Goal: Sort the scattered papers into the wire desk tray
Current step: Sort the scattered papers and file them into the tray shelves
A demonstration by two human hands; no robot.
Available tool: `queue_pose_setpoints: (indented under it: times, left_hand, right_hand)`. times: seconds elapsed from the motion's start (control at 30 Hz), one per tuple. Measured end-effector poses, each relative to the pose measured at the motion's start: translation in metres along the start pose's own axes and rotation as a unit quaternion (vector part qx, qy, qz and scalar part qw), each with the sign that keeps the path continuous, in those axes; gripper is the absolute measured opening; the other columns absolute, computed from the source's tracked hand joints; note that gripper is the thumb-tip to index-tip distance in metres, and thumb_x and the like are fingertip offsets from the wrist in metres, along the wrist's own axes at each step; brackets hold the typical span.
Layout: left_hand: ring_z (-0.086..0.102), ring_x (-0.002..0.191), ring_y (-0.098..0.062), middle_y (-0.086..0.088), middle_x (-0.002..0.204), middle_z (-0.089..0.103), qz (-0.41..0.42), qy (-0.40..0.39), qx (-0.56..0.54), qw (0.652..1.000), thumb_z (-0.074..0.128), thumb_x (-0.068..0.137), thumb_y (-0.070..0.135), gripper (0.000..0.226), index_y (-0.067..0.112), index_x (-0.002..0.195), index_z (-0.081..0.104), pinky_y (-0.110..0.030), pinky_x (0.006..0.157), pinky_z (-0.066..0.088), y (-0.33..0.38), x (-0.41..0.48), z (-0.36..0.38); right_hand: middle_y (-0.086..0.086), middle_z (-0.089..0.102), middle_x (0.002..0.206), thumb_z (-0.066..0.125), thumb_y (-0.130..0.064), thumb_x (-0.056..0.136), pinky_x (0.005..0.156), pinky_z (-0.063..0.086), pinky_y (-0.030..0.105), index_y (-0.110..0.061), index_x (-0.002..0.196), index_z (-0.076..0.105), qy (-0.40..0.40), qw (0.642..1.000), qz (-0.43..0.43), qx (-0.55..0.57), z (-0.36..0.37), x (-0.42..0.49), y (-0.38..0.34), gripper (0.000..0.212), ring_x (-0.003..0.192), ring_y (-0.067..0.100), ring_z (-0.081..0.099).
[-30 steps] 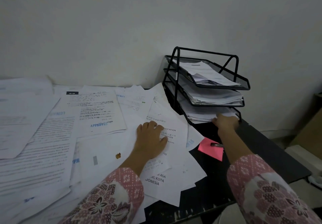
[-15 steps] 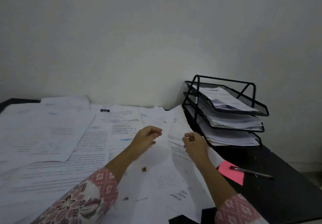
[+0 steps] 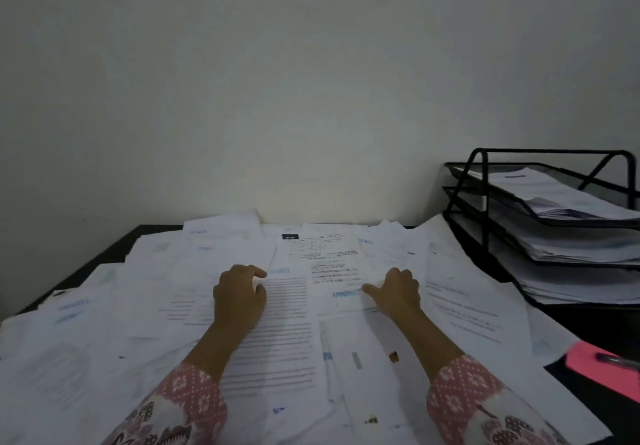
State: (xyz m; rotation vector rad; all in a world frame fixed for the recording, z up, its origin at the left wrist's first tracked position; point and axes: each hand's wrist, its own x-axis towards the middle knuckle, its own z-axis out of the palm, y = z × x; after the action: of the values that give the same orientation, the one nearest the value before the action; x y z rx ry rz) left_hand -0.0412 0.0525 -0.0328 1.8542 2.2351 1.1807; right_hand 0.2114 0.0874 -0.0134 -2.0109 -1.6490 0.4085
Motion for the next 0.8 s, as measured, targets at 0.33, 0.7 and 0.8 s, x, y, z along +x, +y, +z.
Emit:
queue_pose_setpoints:
  times: [0.33,0.7,0.8]
  left_hand:
    - [0.048,0.116,-0.025,-0.008,0.126,0.053,-0.033,-0.026,0.084,0.996,0.058,0.086,0.043,0.047,0.013,0.123,0.058,-0.039,0.099,0.038,-0.02,0.002,0.019]
    - [0.055,0.098,-0.019,-0.007,0.104,0.059,-0.029,-0.049,0.116,0.992,0.055,0.091,0.031,0.027,0.007,0.1,0.062,-0.026,0.08,0.045,-0.01,0.008,0.004]
    - [0.057,0.095,-0.015,0.0,0.1,0.06,-0.02,-0.051,0.174,0.983,0.048,0.094,0.026,0.021,0.011,0.094,0.063,-0.022,0.071,0.04,-0.004,0.007,0.0]
  right_hand:
    - [0.013,0.055,0.114,0.079,-0.041,0.071,0.072,0.043,0.025,-0.001,0.113,0.052,-0.073,0.997,0.016,-0.036,0.006,0.024,-0.015,0.064,0.102,0.022,0.052]
    - [0.016,0.051,0.129,0.05,-0.007,0.092,0.079,0.037,0.025,0.001,0.126,0.046,-0.052,0.992,-0.006,0.112,0.006,0.027,-0.018,0.035,0.117,0.029,0.049]
    - [0.015,0.051,0.13,0.053,-0.006,0.091,0.084,0.039,0.029,-0.001,0.127,0.047,-0.058,0.987,0.001,0.15,0.002,0.023,-0.013,0.037,0.113,0.028,0.049]
